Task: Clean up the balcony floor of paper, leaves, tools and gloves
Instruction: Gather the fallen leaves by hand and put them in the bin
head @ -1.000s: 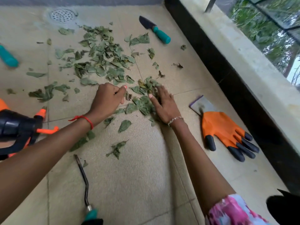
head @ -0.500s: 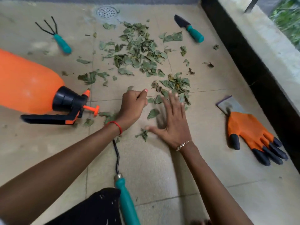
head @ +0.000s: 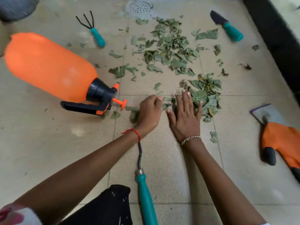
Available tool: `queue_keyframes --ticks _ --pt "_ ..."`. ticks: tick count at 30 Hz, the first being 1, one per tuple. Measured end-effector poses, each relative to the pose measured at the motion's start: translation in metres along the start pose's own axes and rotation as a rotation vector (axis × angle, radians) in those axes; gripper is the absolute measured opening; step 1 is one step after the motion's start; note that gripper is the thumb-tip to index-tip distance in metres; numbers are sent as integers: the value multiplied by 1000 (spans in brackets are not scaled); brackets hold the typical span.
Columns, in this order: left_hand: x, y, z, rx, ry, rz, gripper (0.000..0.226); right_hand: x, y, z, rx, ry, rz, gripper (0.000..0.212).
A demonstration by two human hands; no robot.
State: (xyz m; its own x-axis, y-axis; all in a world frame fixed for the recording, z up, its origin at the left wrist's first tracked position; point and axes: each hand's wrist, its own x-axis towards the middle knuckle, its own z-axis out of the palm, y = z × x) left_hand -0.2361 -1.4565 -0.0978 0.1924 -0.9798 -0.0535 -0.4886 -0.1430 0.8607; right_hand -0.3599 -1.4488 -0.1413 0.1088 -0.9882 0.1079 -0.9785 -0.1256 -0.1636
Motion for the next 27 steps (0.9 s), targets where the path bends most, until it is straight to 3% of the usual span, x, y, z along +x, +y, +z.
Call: queue_keyframes --ticks 3,7,10,15,17,21,27 --pt "-8 -11 4 137 -123 142 26 -1 0 3 27 27 10 68" --pt "-31 -24 -10 457 -273 288 61 -1 0 0 66 45 -1 66" --pt "-44 -29 -23 473 -281 201 65 -1 -1 -2 93 42 -41 59" --pt "-59 -43 -46 510 4 134 62 1 -9 -2 132 -21 -284 55" --pt "-62 -47 -51 573 61 65 65 1 -10 -2 159 -39 -300 56" --pt "-60 -47 -47 614 -61 -96 70 0 -8 -2 187 -28 -301 56" --pt "-51 -32 -34 666 -198 -174 72 -1 -9 -4 243 -6 -288 55"
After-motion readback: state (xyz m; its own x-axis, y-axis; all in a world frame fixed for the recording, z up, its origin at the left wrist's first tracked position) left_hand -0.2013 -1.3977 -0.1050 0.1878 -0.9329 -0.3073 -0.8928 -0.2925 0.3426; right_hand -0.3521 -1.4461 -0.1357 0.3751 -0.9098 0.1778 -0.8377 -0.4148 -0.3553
